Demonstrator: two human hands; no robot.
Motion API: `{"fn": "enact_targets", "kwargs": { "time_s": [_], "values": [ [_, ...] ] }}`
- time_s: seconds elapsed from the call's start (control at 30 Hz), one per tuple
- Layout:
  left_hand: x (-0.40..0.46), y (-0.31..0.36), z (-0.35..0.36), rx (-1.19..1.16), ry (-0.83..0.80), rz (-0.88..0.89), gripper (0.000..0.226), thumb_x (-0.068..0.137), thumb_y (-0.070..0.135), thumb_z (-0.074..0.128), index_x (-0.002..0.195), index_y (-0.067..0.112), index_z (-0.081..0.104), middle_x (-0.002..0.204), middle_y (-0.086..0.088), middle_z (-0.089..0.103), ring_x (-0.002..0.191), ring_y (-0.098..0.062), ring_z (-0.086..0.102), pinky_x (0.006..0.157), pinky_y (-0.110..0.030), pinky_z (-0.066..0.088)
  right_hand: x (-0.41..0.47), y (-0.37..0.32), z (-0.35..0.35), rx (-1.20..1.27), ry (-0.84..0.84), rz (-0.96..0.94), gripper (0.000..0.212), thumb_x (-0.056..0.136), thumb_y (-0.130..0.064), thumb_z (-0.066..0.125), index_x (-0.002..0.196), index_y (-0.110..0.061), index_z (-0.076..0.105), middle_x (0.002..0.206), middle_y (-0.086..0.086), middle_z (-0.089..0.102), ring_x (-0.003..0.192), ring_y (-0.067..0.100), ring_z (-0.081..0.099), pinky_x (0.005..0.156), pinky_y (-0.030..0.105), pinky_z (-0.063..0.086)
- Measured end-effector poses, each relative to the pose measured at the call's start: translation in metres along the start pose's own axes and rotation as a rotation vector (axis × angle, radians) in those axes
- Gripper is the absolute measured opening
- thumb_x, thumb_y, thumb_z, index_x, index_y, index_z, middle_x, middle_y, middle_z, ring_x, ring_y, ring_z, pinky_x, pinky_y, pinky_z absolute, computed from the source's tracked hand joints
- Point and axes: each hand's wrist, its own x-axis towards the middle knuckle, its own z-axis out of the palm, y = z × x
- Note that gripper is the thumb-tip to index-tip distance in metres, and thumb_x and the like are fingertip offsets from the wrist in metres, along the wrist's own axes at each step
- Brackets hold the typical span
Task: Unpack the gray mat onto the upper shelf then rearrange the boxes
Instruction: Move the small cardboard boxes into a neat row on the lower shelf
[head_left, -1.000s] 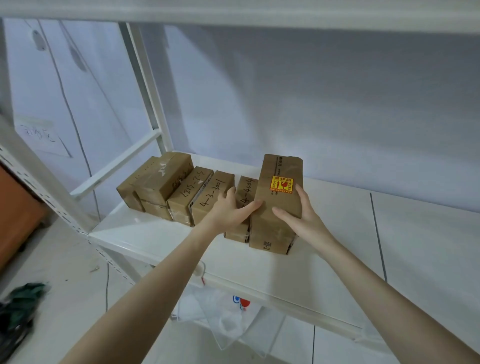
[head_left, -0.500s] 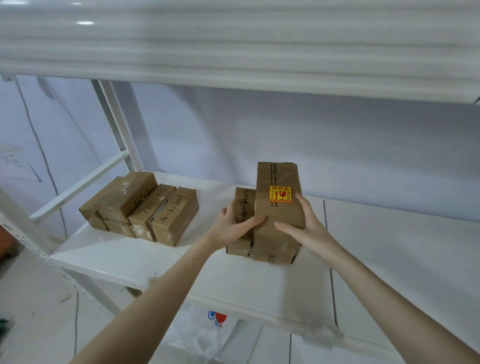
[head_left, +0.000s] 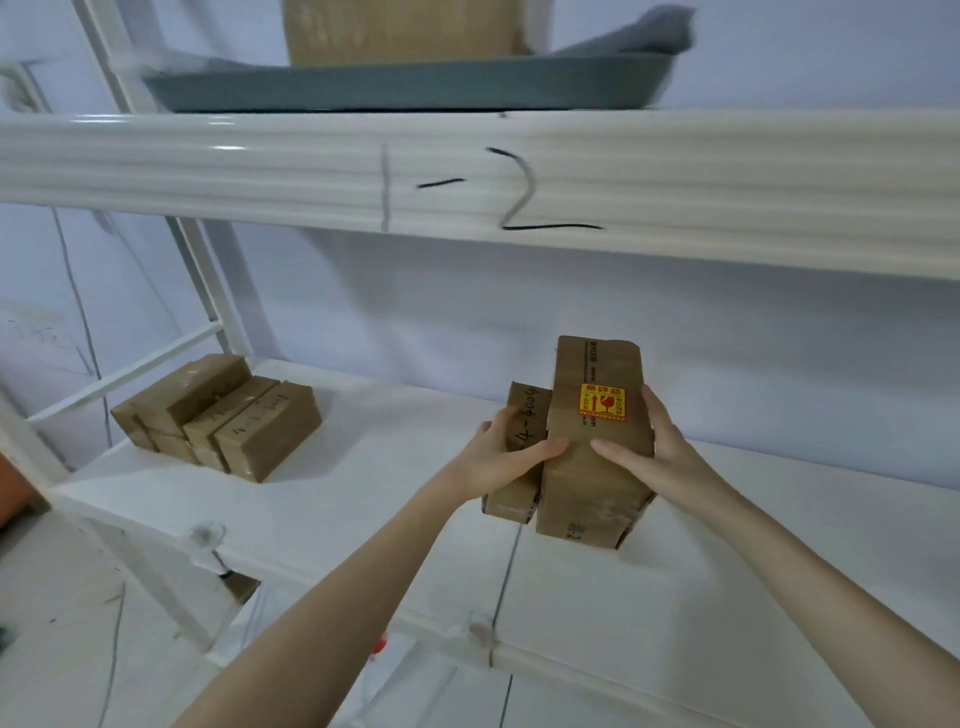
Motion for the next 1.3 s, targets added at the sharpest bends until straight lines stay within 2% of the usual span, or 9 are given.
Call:
{"fn": "enact_targets", "kwargs": {
  "time_s": [0.13,0.37,0.5,0.63,0.83,0.9,1.03,1.2,1.3],
  "values": [
    [-0.003,0.028,0.061,0.006,-0.041,0.009,0.109,0.057,0.076,0.065,0.148,0.034,0.021,0.147,0.004,0.034,0.132,-0.018,0.041,0.109,-0.043,0.037,-0.027,0.026,-0.058,0.011,0.008,0.021,0.054,0.082,-0.034,0.068,0.103,-0.063,0.028,0.110,-0.025,0.053,0.102,0.000,0.055,0.078,0.018,0.047],
    [0.005,0.064,0.168,0.014,-0.125,0.012,0.092,0.073,0.065,0.064,0.147,0.031,0.021,0.146,-0.002,0.033,0.133,-0.022,0.039,0.110,-0.041,0.035,-0.067,0.079,-0.147,-0.006,0.069,0.116,0.052,0.082,-0.027,0.069,0.108,-0.052,0.032,0.103,-0.028,0.049,0.093,-0.006,0.052,0.072,0.016,0.044],
    [0.012,0.080,0.221,0.034,-0.186,0.014,0.097,0.074,0.065,0.063,0.150,0.032,0.014,0.149,-0.002,0.026,0.136,-0.023,0.036,0.110,-0.039,0.034,-0.088,0.110,-0.190,-0.016,0.100,0.218,0.078,0.081,-0.031,0.070,0.140,-0.040,0.019,0.116,-0.012,0.050,0.104,0.011,0.054,0.082,0.026,0.046],
    [0.018,0.092,0.264,0.027,-0.212,0.022,0.098,0.074,0.064,0.064,0.150,0.032,0.012,0.150,-0.001,0.023,0.136,-0.023,0.035,0.109,-0.038,0.035,-0.103,0.136,-0.221,0.000,0.149,0.277,0.087,0.078,-0.036,0.071,0.145,-0.035,0.015,0.128,-0.005,0.048,0.116,0.019,0.052,0.096,0.038,0.046],
    [0.023,0.107,0.316,-0.039,-0.267,0.026,0.094,0.077,0.058,0.065,0.150,0.030,0.012,0.151,0.001,0.021,0.136,-0.021,0.033,0.105,-0.033,0.034,-0.120,0.163,-0.257,-0.026,0.264,0.306,0.079,0.079,-0.032,0.070,0.142,-0.026,0.022,0.115,-0.004,0.051,0.095,0.012,0.054,0.072,0.023,0.045],
    [0.023,0.109,0.327,-0.051,-0.282,0.018,0.092,0.078,0.057,0.065,0.150,0.030,0.013,0.151,0.001,0.021,0.137,-0.021,0.032,0.106,-0.033,0.033,-0.123,0.171,-0.267,-0.049,0.266,0.337,0.086,0.074,-0.040,0.073,0.141,-0.027,0.021,0.116,-0.002,0.051,0.097,0.013,0.055,0.078,0.028,0.048],
    [0.022,0.108,0.341,-0.039,-0.299,0.006,0.087,0.079,0.056,0.064,0.148,0.032,0.017,0.148,0.000,0.024,0.136,-0.021,0.034,0.109,-0.035,0.034,-0.130,0.181,-0.278,-0.066,0.231,0.394,0.110,0.046,-0.071,0.072,0.139,-0.038,0.022,0.124,0.000,0.053,0.115,0.021,0.053,0.094,0.042,0.048],
    [0.020,0.110,0.344,-0.017,-0.332,-0.014,0.084,0.081,0.057,0.061,0.148,0.036,0.015,0.150,-0.001,0.021,0.137,-0.023,0.033,0.109,-0.037,0.033,-0.130,0.185,-0.283,-0.075,0.197,0.416,0.086,0.075,-0.039,0.071,0.144,-0.027,0.020,0.125,0.000,0.051,0.109,0.021,0.053,0.087,0.035,0.046],
    [0.019,0.111,0.343,0.024,-0.365,-0.030,0.089,0.081,0.061,0.058,0.150,0.036,0.007,0.155,-0.001,0.014,0.141,-0.024,0.026,0.110,-0.038,0.029,-0.130,0.183,-0.285,-0.092,0.193,0.421,0.081,0.080,-0.035,0.069,0.144,-0.027,0.021,0.122,-0.003,0.051,0.104,0.018,0.053,0.081,0.030,0.044]
  ]
}}
